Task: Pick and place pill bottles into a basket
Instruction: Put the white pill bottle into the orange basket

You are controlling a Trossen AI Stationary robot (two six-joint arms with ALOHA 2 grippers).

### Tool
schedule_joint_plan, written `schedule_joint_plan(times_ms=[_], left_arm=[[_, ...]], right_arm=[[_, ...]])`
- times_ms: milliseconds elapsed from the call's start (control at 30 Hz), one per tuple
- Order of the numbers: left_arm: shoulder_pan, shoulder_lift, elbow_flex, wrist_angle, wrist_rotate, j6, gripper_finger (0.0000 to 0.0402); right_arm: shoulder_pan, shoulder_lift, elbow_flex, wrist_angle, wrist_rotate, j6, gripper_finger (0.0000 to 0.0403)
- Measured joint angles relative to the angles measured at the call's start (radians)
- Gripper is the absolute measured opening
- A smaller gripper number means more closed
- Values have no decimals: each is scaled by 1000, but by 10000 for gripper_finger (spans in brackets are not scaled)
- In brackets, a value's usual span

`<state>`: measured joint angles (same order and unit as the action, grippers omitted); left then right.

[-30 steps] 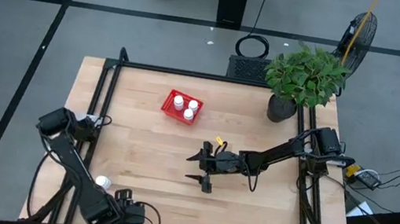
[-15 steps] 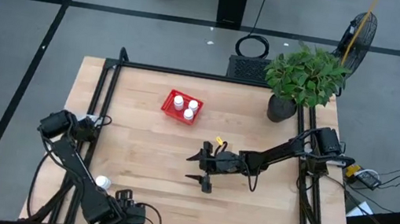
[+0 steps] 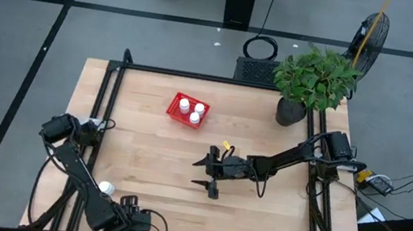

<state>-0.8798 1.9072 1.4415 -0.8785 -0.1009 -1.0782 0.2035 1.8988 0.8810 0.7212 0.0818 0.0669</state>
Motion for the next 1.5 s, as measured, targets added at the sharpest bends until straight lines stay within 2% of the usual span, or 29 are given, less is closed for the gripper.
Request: schedule_joint_plan(times_ms=[300, 500, 667, 967, 1300, 1500], left_arm=[[9, 0, -21, 21, 24, -5, 248], [15, 0, -21, 18, 39, 0, 165], [25, 0, -21, 17, 49, 16, 162], [92, -5, -20, -42, 32, 168, 162], [181, -143, -22, -285, -134, 291, 162], [309, -273, -22, -370, -210, 433, 162]], right_arm=[[0, 0, 0, 3, 0, 0, 276], [0, 0, 0, 3, 0, 0, 276], [0, 0, 0, 0, 0, 0, 276], [0, 0, 0, 0, 0, 0, 276], [0, 0, 0, 0, 0, 0, 276], [0, 0, 0, 0, 0, 0, 276]])
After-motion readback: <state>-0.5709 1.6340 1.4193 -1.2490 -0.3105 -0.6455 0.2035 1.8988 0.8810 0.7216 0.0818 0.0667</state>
